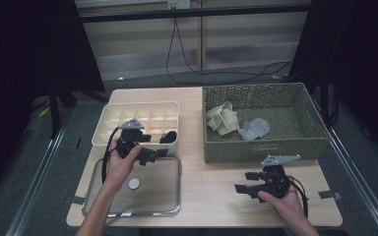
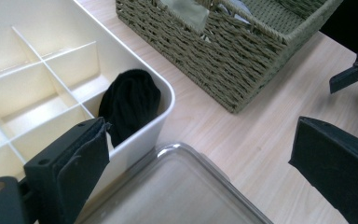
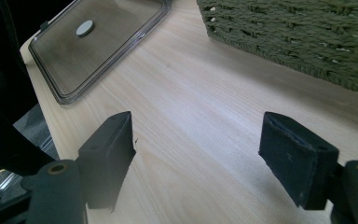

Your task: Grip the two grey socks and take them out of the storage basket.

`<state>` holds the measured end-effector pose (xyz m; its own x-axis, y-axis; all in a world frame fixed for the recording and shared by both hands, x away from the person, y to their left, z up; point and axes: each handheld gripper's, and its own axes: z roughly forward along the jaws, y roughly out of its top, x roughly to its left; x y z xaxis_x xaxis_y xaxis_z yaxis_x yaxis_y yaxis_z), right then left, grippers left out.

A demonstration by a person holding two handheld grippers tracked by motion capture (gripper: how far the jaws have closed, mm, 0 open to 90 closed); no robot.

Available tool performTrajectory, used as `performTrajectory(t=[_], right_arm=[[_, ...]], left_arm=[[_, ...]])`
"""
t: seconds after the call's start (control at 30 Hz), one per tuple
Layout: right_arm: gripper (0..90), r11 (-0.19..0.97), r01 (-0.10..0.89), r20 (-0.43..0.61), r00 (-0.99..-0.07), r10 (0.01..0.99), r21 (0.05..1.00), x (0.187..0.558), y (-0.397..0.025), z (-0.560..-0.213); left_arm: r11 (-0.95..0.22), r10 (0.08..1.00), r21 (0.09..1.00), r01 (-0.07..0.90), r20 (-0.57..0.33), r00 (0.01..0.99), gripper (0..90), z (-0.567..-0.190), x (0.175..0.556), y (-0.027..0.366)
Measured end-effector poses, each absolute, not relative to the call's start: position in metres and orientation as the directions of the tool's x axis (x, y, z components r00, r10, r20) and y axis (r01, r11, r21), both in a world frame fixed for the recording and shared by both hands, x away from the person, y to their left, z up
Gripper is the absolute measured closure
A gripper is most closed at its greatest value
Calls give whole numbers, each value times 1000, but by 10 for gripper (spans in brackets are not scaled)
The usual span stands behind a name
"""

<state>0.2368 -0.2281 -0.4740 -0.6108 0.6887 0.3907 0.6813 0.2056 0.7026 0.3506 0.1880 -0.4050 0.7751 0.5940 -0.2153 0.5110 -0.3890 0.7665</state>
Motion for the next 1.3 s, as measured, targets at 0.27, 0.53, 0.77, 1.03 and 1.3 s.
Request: performTrajectory(t=[0.27, 0.53, 0.77, 1.03, 1.3], right_arm=[[263, 201, 682, 389, -606, 694, 703, 236, -229, -473], [276, 200, 675, 383, -609, 695, 710, 238, -226, -471], [297, 179, 675, 397, -605, 691, 716, 242, -228, -465], [352, 175, 655, 374, -607, 701, 735, 251, -230, -450], [388, 191, 640, 356, -622, 698, 744, 255, -233, -441]], left_arm=[[-397, 597, 773, 494, -191, 779, 47, -415, 326, 188], [-371, 585, 783, 499, -220, 781, 47, -440, 295, 186], [-357, 589, 778, 517, -242, 771, 54, -453, 275, 190], [-352, 586, 770, 531, -261, 767, 54, -465, 254, 193], [-341, 570, 774, 533, -281, 772, 54, -473, 255, 197]])
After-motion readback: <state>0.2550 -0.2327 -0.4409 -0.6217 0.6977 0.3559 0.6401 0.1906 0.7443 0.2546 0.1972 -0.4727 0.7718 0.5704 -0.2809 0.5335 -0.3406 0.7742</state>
